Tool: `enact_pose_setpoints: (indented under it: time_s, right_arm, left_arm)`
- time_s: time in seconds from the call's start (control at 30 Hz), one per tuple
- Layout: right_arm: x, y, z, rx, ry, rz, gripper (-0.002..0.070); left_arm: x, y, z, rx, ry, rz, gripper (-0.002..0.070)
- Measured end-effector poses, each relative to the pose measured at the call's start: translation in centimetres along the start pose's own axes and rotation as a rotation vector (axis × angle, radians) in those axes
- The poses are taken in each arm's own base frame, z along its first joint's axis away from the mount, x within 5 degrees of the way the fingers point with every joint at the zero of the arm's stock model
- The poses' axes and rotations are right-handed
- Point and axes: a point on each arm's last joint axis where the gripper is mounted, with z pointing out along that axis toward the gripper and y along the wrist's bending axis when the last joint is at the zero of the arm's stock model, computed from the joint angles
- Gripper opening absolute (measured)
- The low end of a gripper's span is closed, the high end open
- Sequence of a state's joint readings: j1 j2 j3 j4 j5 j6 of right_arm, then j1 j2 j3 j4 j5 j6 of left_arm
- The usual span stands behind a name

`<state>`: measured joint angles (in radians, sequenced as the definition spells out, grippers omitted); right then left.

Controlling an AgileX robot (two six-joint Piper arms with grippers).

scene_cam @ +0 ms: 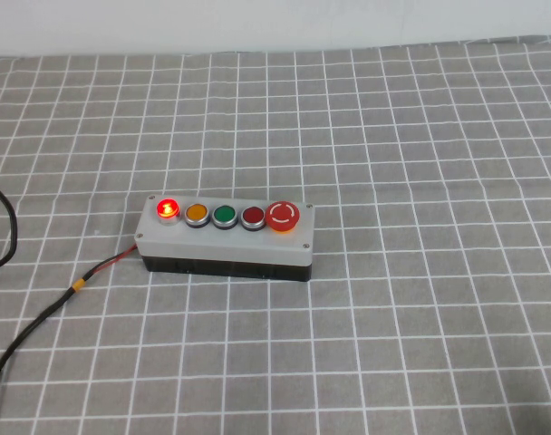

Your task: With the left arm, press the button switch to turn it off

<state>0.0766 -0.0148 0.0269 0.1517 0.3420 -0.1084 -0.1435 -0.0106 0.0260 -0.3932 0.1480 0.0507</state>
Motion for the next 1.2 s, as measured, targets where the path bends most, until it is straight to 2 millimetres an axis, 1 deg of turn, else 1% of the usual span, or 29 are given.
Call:
enact_pose_setpoints:
  time_s: [0.17, 0.23, 0.3, 0.37, 0.43, 0.53, 0.67, 0.77, 0.9, 1.0, 1.03, 1.1, 1.2]
  right_arm:
    - [0.0, 0.0, 0.0, 0.0, 0.0, 0.0, -0.0017]
    - [0.0, 0.0, 0.0, 0.0, 0.0, 0.0, -0.0017]
    - [0.0, 0.0, 0.0, 0.0, 0.0, 0.0, -0.0017]
    - [0.0, 0.0, 0.0, 0.0, 0.0, 0.0, -0.0017]
    - [0.0, 0.0, 0.0, 0.0, 0.0, 0.0, -0.0017]
    - [0.0, 0.0, 0.0, 0.0, 0.0, 0.0, -0.0018]
    - [0.0, 0.0, 0.0, 0.0, 0.0, 0.0, -0.0017]
    - [0.0, 0.0, 0.0, 0.0, 0.0, 0.0, -0.0017]
    - [0.0, 0.0, 0.0, 0.0, 0.0, 0.0, -0.0017]
    - [0.0, 0.0, 0.0, 0.0, 0.0, 0.0, -0.0017]
    - [0.0, 0.0, 0.0, 0.0, 0.0, 0.0, -0.0017]
    - [0.0, 0.0, 0.0, 0.0, 0.0, 0.0, -0.0017]
    - [0.0, 0.0, 0.0, 0.0, 0.0, 0.0, -0.0017]
  left_arm:
    - [-1.2, 0.1, -0.1, -0.003, -0.135, -0.046, -0.0003]
    - [-1.3, 0.1, -0.1, -0.002, -0.148, -0.077, -0.0003]
    - [-1.4, -0.3, 0.0, 0.01, -0.083, -0.124, -0.0003]
    - [-2.0, -0.9, 0.4, 0.011, 0.025, -0.148, -0.0003]
    - [-3.3, -1.7, 1.0, 0.011, 0.124, -0.151, -0.0003]
    - [-5.4, -2.7, 2.7, -0.001, 0.285, -0.087, -0.0003]
    - [-8.4, -3.8, 6.4, -0.022, 0.498, 0.004, -0.0003]
    - [-10.7, -4.7, 9.6, -0.001, 0.607, 0.088, -0.0003]
    - [-12.5, -5.3, 14.3, 0.03, 0.757, 0.148, -0.0003]
    - [-13.0, -5.5, 18.1, 0.046, 0.863, 0.162, -0.0003]
    - [-13.3, -5.6, 19.2, 0.054, 0.874, 0.173, -0.0003]
    - [-13.3, -5.5, 21.7, 0.073, 0.911, 0.193, -0.0003]
    - [-12.6, -5.6, 24.9, 0.091, 0.956, 0.209, -0.0003]
